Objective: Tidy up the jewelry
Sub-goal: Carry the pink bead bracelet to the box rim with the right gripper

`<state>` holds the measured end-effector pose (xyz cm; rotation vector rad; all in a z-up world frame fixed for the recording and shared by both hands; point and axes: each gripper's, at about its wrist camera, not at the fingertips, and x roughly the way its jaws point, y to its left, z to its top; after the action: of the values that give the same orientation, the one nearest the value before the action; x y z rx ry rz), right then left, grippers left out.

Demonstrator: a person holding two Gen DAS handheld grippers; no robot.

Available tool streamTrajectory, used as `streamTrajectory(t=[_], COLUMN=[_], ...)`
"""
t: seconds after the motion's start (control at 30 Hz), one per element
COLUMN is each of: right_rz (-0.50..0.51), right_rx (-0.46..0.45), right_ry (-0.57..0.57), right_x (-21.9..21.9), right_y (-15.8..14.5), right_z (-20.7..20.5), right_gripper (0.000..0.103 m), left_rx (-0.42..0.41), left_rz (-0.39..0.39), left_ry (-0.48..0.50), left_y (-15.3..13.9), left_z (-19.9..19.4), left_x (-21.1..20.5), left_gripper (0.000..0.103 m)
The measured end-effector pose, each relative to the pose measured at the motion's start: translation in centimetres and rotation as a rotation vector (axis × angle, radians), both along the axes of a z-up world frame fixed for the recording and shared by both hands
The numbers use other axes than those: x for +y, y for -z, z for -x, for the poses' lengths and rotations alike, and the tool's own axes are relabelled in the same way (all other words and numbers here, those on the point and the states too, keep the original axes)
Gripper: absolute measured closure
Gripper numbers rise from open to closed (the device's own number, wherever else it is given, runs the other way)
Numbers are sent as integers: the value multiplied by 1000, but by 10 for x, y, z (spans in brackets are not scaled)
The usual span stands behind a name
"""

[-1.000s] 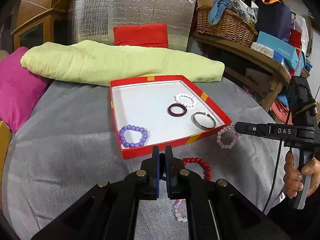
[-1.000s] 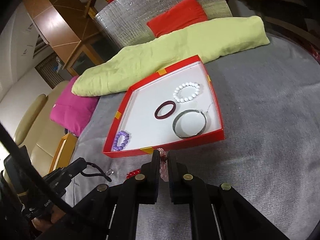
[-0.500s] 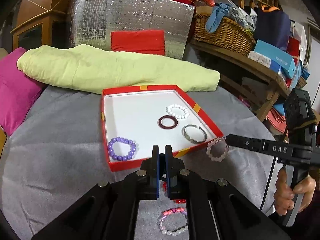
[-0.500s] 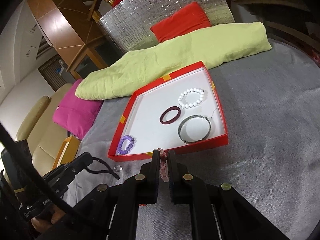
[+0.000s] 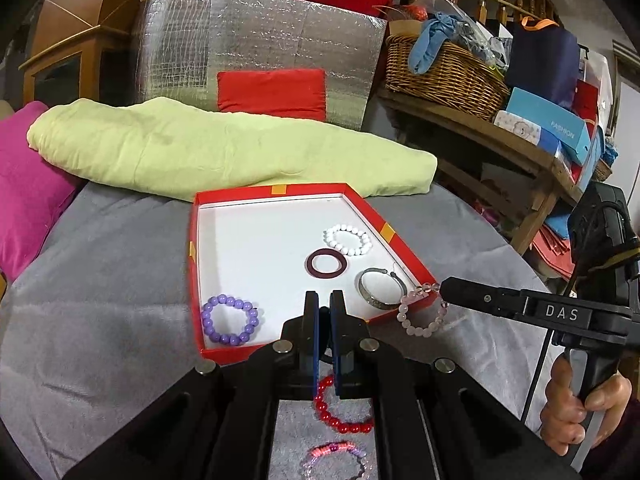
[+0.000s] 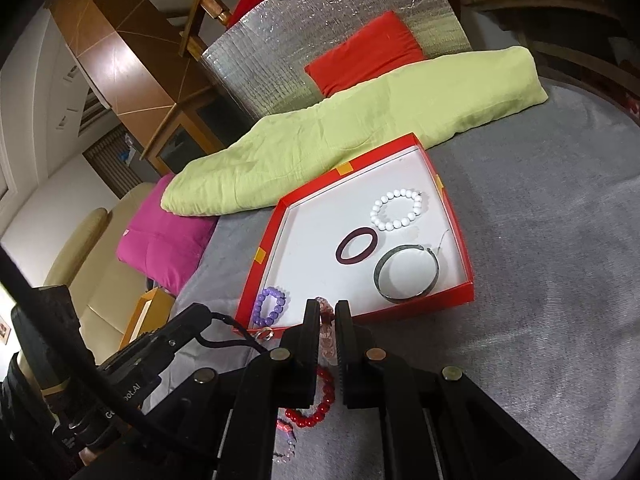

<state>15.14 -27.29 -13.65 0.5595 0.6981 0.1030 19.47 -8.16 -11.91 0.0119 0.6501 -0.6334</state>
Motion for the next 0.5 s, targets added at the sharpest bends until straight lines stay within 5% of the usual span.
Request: streamTrajectory(t=[0.5], right_rz=[-33], right_rx=[-10], right_ry=[41], right_x=[-16], right_y=[-1], right_z=[-4], right_gripper=[95], left_rx=[-6], left_rz=[-34], left_ry=[-8], left_y=[4], left_z=[-8], left_x=[-13], left_gripper=[98])
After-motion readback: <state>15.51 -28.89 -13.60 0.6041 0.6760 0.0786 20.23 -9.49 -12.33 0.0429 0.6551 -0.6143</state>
